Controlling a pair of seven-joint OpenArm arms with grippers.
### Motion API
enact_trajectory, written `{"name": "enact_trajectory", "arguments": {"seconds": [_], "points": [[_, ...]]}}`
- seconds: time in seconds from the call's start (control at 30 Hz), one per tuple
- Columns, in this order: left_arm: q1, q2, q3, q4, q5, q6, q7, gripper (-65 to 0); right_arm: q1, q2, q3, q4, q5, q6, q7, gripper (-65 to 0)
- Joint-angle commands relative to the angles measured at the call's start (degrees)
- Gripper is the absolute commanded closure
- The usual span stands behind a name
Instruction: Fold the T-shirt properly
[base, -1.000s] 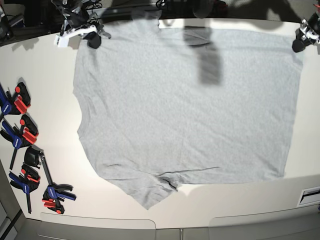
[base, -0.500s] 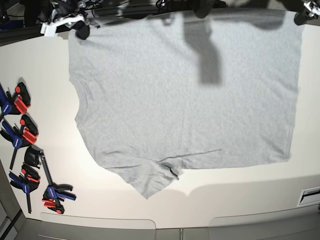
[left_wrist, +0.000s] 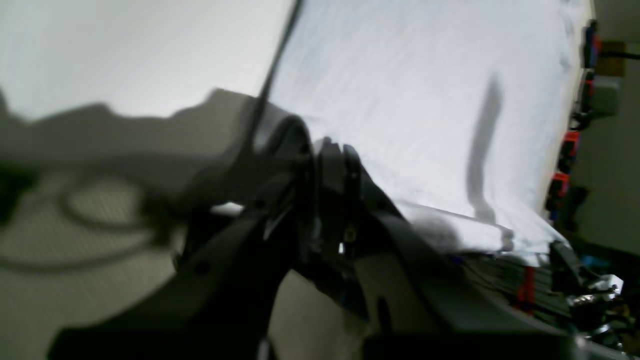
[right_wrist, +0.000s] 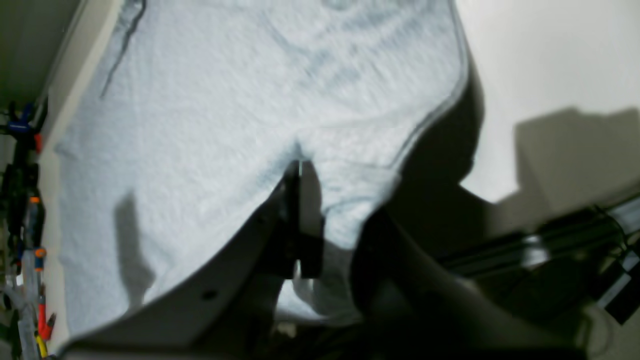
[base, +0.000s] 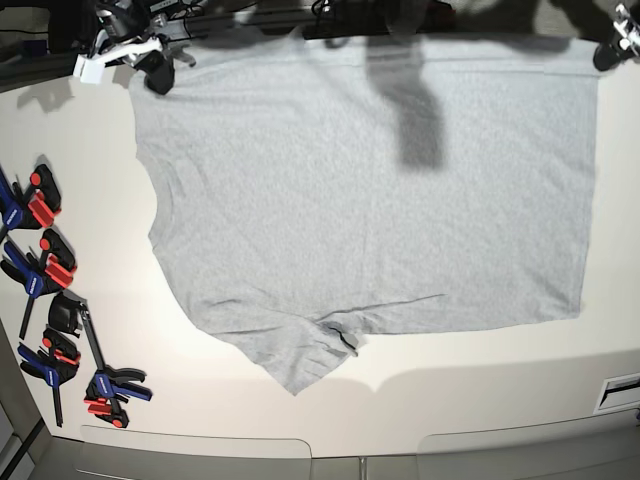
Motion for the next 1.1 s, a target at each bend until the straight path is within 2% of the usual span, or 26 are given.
{"name": "enact_trajectory", "arguments": {"seconds": [0.0,0.17,0.33,0.43,0.7,1.07], "points": [[-0.68,-1.40,-0.68,1.49,0.81,-0.34,-2.12,0.0,0.07,0.48,0.07,1.09,0.68,0.57,1.73,0.0],[-4.81,-1.42,-0.61,1.92,7.74,-0.34,-6.56,0.0,2.82,0.48,-4.15,1.09,-3.17,0.55,3.48,0.0],[-7.37,-1.42,-0.59,1.92,8.85,-0.34,-7.02,0.0,6.93,0.48,-11.76,1.07,-11.85,0.31,5.90,0.0],[-7.80,-1.44,-0.59,1.92,8.81,-0.34,-7.02,0.0,9.49,0.48,-14.71,1.07,-16.65,-1.09,6.86,0.0],[-8.00,-1.46,-0.59,1.92,8.83,-0.34,-9.14,0.0,14.62,0.50,-14.99,0.98,-20.17,-1.42,7.82,0.0],[-12.07,-1.46,-0.59,1.92,8.83,-0.34,-8.72,0.0,19.63,0.48,-14.99,0.85,-24.85,-2.82,8.66,0.0]]}}
